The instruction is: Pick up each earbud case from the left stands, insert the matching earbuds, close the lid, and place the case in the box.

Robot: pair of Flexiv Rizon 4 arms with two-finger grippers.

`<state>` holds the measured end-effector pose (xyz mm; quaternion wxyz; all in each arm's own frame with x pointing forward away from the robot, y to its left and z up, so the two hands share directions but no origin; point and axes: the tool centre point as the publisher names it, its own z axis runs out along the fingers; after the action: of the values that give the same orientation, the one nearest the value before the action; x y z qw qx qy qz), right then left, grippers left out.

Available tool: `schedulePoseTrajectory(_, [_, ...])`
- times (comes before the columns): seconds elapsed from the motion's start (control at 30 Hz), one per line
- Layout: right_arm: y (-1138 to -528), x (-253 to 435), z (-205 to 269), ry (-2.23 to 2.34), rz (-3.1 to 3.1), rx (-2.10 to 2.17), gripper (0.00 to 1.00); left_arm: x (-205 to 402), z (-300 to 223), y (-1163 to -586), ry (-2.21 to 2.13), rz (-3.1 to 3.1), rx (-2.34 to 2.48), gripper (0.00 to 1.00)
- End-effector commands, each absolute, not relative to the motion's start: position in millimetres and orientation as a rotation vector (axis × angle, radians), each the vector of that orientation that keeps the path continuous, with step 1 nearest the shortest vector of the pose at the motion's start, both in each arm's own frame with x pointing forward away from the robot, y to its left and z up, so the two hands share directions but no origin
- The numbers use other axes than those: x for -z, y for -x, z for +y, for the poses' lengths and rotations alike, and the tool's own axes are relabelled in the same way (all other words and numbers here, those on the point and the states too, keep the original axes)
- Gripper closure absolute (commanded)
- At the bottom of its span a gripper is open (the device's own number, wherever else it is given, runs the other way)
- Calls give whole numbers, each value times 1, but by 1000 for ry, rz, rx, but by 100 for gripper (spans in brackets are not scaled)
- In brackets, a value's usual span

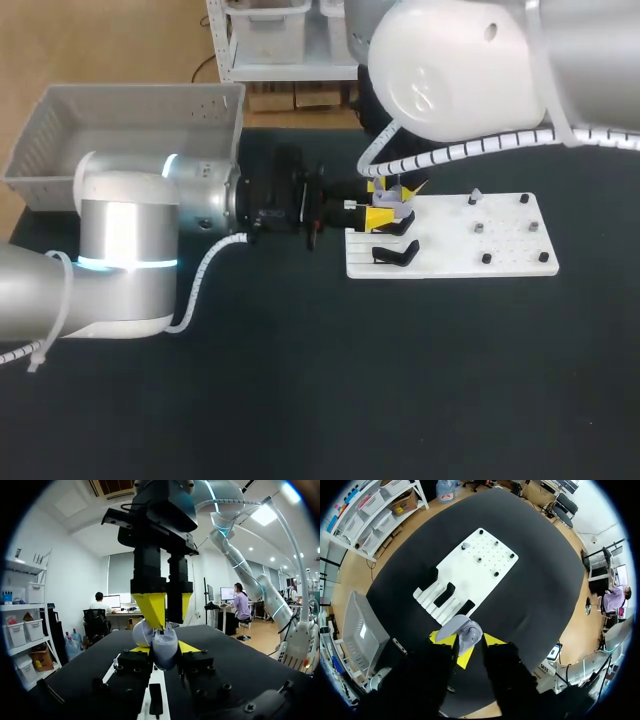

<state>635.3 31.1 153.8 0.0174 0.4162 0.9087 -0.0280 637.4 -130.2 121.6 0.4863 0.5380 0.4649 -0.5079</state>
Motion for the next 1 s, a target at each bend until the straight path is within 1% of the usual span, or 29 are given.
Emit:
schedulePoseTrajectory(0.03, [-626, -157, 24, -1284, 2809, 34, 56, -121, -131, -635, -1307, 1129, 1233, 100])
schedulePoseTrajectory(0.2, [-604, -170, 18, -1206, 2790, -106, 59, -121, -131, -635, -1307, 1129, 1233, 100])
schedulePoseTrajectory(0.33, [-589, -178, 8, -882, 2750, -214, 61, -121, -131, -635, -1307, 1129, 1233, 100])
schedulePoseTrajectory(0.37, [-586, -177, 3, -796, 2727, -183, 58, -121, -131, -635, -1307, 1129, 1233, 100])
schedulePoseTrajectory(0.4, [-584, -177, -3, -735, 2706, -181, 54, -121, -131, -635, -1307, 1129, 1233, 100])
schedulePoseTrajectory(0.43, [-583, -178, -9, -724, 2692, -229, 55, -121, -131, -635, -1307, 1129, 1233, 100])
schedulePoseTrajectory(0.53, [-585, -180, -34, -702, 2620, -251, 56, -121, -131, -635, -1307, 1129, 1233, 100])
schedulePoseTrajectory(0.57, [-587, -180, -42, -702, 2595, -243, 55, -121, -131, -635, -1307, 1129, 1233, 100])
schedulePoseTrajectory(0.63, [-590, -180, -55, -699, 2564, -258, 55, -121, -131, -635, -1307, 1129, 1233, 100])
schedulePoseTrajectory(0.73, [-597, -179, -70, -681, 2533, -254, 51, -121, -131, -635, -1307, 1129, 1233, 100])
schedulePoseTrajectory(0.77, [-600, -178, -74, -666, 2523, -246, 47, -121, -131, -635, -1307, 1129, 1233, 100])
schedulePoseTrajectory(0.8, [-604, -177, -79, -654, 2522, -251, 50, -121, -131, -635, -1307, 1129, 1233, 100])
schedulePoseTrajectory(0.9, [-616, -171, -89, -616, 2524, -267, 53, -121, -131, -635, -1307, 1129, 1233, 100])
schedulePoseTrajectory(1.0, [-629, -159, -93, -549, 2537, -252, 53, -121, -131, -635, -1307, 1129, 1233, 100])
